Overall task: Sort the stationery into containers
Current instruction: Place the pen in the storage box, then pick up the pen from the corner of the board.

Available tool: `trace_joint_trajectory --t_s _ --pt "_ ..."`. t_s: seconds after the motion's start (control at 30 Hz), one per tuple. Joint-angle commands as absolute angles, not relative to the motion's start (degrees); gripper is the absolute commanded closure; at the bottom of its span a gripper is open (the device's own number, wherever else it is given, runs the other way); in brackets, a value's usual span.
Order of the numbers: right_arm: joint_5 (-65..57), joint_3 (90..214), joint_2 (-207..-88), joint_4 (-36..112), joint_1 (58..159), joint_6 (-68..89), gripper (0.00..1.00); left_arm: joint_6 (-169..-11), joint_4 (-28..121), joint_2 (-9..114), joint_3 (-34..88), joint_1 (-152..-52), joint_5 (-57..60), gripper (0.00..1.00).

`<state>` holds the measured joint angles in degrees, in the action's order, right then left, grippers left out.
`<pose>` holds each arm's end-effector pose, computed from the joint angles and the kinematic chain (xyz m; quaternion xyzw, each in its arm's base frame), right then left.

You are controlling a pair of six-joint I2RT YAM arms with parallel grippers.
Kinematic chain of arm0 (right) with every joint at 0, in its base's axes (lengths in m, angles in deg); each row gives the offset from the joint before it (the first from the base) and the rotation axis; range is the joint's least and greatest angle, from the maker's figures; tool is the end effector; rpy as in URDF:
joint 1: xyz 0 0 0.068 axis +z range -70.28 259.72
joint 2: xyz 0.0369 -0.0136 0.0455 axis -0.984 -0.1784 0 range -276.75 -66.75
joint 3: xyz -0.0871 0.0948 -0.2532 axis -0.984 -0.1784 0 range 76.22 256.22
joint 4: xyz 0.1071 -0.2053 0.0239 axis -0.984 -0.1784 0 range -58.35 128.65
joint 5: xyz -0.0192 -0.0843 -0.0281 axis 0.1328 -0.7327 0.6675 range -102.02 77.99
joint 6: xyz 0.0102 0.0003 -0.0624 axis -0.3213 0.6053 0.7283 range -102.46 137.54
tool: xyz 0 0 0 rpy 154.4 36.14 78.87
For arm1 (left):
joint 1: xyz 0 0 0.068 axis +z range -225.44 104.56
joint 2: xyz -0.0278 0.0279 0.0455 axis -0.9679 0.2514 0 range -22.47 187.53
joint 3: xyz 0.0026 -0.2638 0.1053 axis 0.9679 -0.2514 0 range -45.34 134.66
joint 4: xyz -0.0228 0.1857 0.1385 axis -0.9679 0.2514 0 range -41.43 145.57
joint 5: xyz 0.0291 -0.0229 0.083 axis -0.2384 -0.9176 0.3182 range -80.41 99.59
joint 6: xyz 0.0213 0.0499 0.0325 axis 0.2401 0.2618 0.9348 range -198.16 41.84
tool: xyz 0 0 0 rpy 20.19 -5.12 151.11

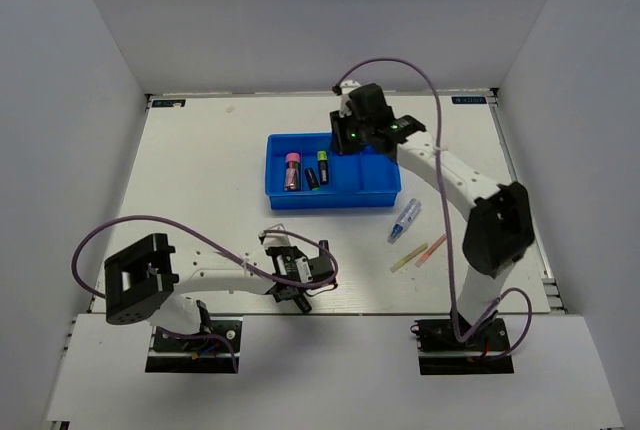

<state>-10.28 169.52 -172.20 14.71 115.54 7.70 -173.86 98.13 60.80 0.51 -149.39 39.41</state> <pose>0.3352 0.2436 0.3204 -0.2070 0.8669 0.1883 0.4125 0.0785 -0.1858 0.1888 -0.1890 0.9473 -0.0022 0.2585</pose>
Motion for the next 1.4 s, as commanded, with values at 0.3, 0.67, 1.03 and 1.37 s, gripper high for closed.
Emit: trace_joint_trajectory --t_s 0.3,0.67,1.03,1.37 --pt "-5.16 153.48 -152.01 13.79 109.26 6.38 0.71 -183.89 99.47 65.34 1.25 -149.97 38.59 0.45" --pt "2.92 144.18 -142.09 4.12 106.79 15.07 0.32 -173.62 96.81 66.57 5.8 -147.16 37.18 0.95" --pt "13.0 128.96 -132.4 2.0 106.0 19.83 0.94 -149.71 103.33 67.97 26.9 -137.07 38.86 0.97" --pt "17.07 124.74 -129.41 5.07 105.74 20.09 0.25 -132.3 100.34 81.22 46.93 -123.19 31.83 0.94"
